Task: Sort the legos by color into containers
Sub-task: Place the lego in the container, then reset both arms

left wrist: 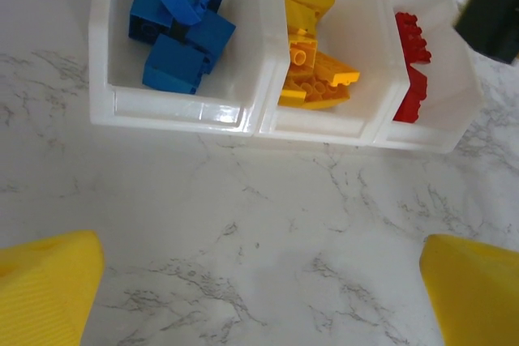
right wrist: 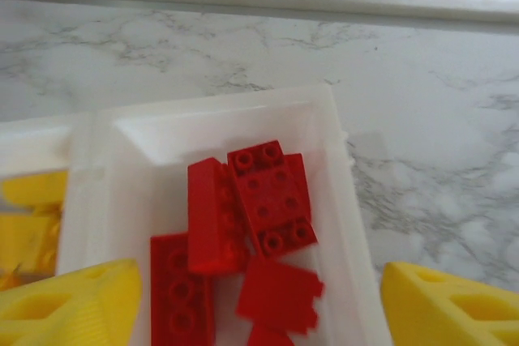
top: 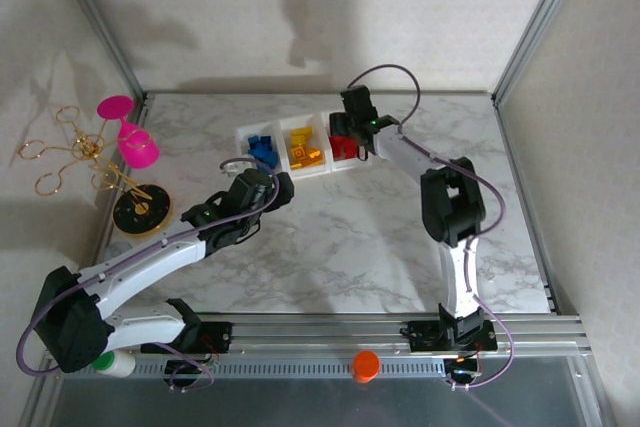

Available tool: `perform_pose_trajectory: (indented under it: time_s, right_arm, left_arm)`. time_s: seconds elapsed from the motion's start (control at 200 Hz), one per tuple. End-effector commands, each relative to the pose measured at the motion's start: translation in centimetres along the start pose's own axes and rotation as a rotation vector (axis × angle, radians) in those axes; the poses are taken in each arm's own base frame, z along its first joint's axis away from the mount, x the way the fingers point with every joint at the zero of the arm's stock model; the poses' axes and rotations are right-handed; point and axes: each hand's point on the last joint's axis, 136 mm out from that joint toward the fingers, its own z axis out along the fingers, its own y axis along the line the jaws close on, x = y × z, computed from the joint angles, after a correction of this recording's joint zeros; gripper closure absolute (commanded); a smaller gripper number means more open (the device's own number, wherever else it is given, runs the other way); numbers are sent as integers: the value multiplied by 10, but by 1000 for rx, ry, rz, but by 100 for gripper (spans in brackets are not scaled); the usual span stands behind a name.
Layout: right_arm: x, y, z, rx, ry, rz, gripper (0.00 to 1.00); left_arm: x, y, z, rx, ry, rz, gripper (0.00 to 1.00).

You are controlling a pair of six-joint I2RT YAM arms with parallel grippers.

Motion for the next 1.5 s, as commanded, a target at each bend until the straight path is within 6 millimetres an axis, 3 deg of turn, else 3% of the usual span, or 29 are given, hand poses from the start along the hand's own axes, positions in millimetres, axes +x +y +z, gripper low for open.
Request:
perform_pose_trajectory:
  time_s: [0.0,0.09,0.19,0.26,0.265,0.28,0.36,0.466,0.576,0.676,0.731,0.791,0.911,0.961,1.071,1.091,1.182,1.267,1.497]
  right_arm:
    - [-48,-15,-71,-1,-195,61,12]
    - [-40,-41,-106,54,-272,92,2]
    - [-23,-83,-135,161,-345,152,1]
    - [-1,-118,-147,257,-376,194,1]
    - [9,-122,-144,270,-359,189,1]
    - [8,-129,-149,287,-383,205,2]
    - [41,-168,-151,369,-387,257,1]
    - [76,-205,-150,457,-409,269,1]
    - [102,-230,-147,506,-451,265,1]
    - [125,-246,-135,485,-453,296,1]
    - [133,-250,-126,469,-434,286,1]
    - [128,-251,-122,463,-424,263,2]
    - [115,-238,-134,396,-539,161,1]
    - [116,-234,-128,334,-526,146,1]
    - [117,-215,-133,232,-589,76,1]
    - [130,-213,-134,225,-571,75,1]
    - [136,-207,-135,199,-595,47,1]
    - [136,-214,-126,181,-554,86,1]
    - [136,-214,-127,180,-558,81,1]
  left_arm:
    - [-37,5,-20,-7,-146,10,0]
    - [-56,23,-31,-58,-252,29,0]
    - [-79,58,-43,-194,-397,49,0]
    - [-93,87,-48,-306,-491,56,0]
    - [-94,88,-48,-309,-499,56,0]
    - [-96,94,-49,-328,-518,60,0]
    - [-102,116,-44,-387,-591,111,0]
    - [-109,151,-34,-476,-634,126,0]
    - [-112,181,-18,-457,-665,79,0]
    - [-108,197,-13,-391,-742,20,0]
    - [-104,198,-10,-362,-768,38,0]
    - [-100,198,1,-369,-737,97,0]
    - [-92,199,7,-355,-747,136,0]
    - [-92,196,6,-308,-769,134,0]
    - [-85,190,24,-261,-721,184,0]
    - [-84,189,26,-256,-716,195,0]
    - [-79,190,33,-258,-700,205,0]
    - [-79,186,44,-246,-658,224,0]
    - [-83,191,45,-248,-657,202,0]
